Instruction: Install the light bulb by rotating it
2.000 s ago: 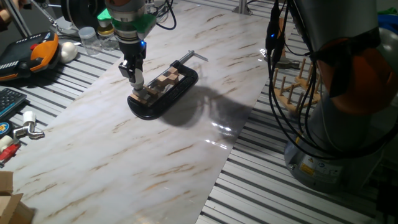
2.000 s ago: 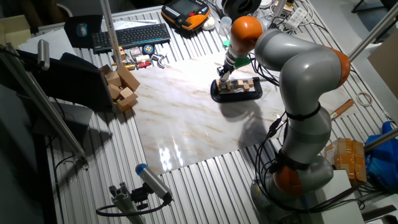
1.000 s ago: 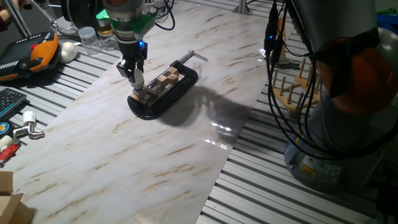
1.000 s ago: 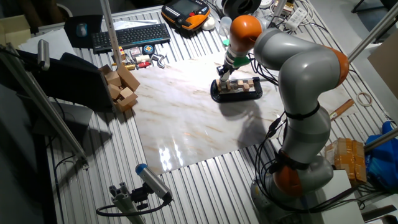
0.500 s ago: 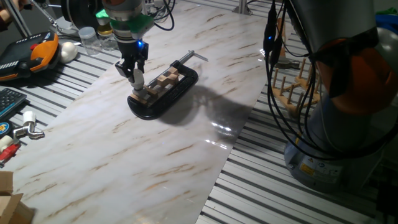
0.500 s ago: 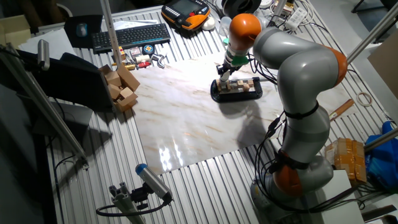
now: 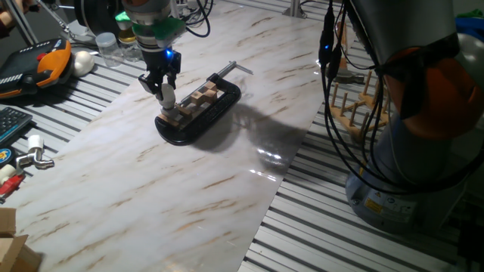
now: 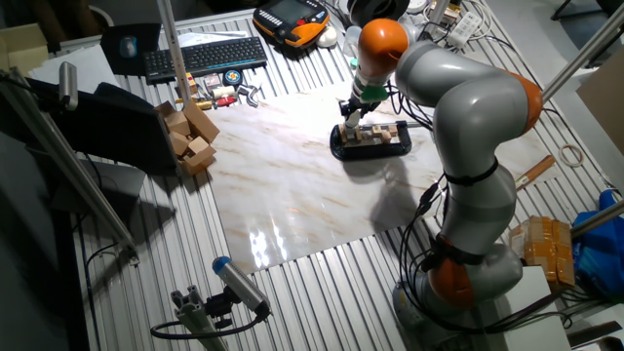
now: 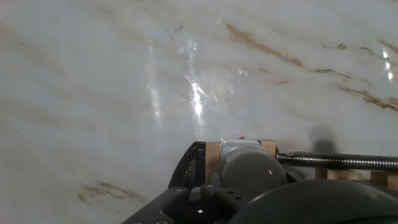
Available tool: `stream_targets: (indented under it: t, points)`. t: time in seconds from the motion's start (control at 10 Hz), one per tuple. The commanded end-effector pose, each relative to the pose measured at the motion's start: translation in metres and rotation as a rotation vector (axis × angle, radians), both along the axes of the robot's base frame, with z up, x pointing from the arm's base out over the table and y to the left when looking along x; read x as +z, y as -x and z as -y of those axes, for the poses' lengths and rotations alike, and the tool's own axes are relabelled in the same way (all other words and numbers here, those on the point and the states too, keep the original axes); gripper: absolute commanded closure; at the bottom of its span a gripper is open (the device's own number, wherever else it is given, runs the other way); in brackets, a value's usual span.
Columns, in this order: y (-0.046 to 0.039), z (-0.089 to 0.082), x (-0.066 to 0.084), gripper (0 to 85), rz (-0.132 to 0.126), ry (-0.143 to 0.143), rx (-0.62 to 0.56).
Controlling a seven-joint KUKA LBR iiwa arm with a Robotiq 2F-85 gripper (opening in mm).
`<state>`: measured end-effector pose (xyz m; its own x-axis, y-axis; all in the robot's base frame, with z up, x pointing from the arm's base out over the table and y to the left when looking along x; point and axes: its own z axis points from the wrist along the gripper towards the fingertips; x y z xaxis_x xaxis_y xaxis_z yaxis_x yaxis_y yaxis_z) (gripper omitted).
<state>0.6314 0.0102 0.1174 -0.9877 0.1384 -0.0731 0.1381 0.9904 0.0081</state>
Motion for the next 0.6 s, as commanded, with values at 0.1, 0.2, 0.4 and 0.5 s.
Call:
stream_targets:
  t: [0.1, 0.2, 0.4, 0.5]
  points:
    - [0.0000, 0.0000, -0.0001, 85.0, -0.012, -0.002, -0.020]
    - [0.0000, -0.0001, 0.0001, 85.0, -0.016, 0.000, -0.029]
    - [0.0000, -0.0001, 0.0002, 85.0, -0.028, -0.001, -0.061]
    - [0.0000, -0.0002, 0.0002, 85.0, -0.032, -0.002, -0.072]
